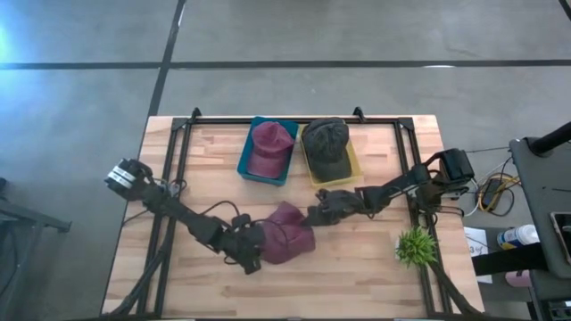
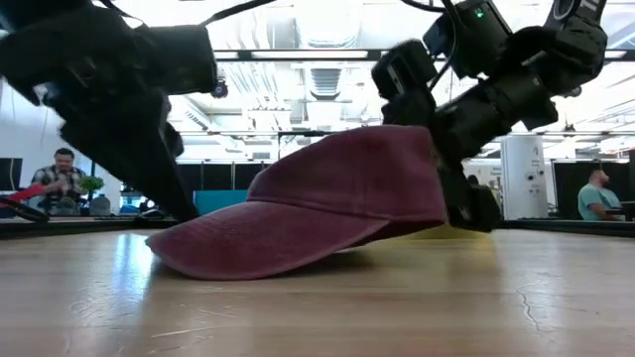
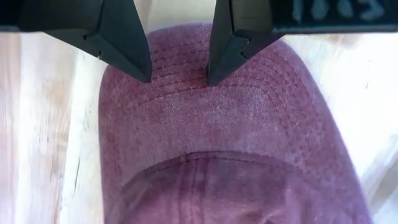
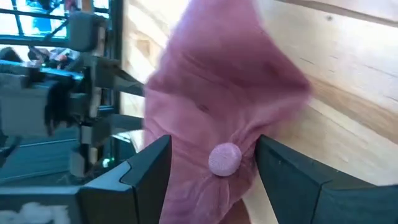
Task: Pick & Place hat
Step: Put the pink cap into the blue bin
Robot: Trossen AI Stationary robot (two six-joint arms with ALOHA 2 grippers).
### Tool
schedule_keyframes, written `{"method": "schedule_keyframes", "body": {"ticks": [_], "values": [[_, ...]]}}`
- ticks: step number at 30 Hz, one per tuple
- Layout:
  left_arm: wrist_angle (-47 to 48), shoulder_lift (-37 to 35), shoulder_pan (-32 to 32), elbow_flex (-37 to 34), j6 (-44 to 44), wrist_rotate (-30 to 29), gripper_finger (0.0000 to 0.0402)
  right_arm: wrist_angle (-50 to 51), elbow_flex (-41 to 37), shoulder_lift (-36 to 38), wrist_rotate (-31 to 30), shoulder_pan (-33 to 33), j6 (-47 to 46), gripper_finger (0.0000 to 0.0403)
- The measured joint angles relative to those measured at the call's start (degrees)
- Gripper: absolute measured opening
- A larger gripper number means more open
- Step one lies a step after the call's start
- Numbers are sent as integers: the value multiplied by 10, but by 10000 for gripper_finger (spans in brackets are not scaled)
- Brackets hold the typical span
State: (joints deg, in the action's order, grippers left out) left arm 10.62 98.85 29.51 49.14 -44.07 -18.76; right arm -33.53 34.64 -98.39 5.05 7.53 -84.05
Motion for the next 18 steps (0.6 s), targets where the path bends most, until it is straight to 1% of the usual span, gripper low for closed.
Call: {"method": "schedule_keyframes", "body": {"ticks": [5,10,12,15,18], "values": [[-54,0,-25,-7,22,0,161,1,9,0,10,0,-8,224],[-65,0,-44,-7,23,2,161,6,6,0,17,0,-9,224],[-64,0,-44,-7,25,3,161,34,6,1,28,0,-8,224],[-62,0,-44,-7,31,5,161,110,5,1,32,1,1,224],[-61,0,-44,-7,31,7,161,114,1,1,32,1,9,224]]}}
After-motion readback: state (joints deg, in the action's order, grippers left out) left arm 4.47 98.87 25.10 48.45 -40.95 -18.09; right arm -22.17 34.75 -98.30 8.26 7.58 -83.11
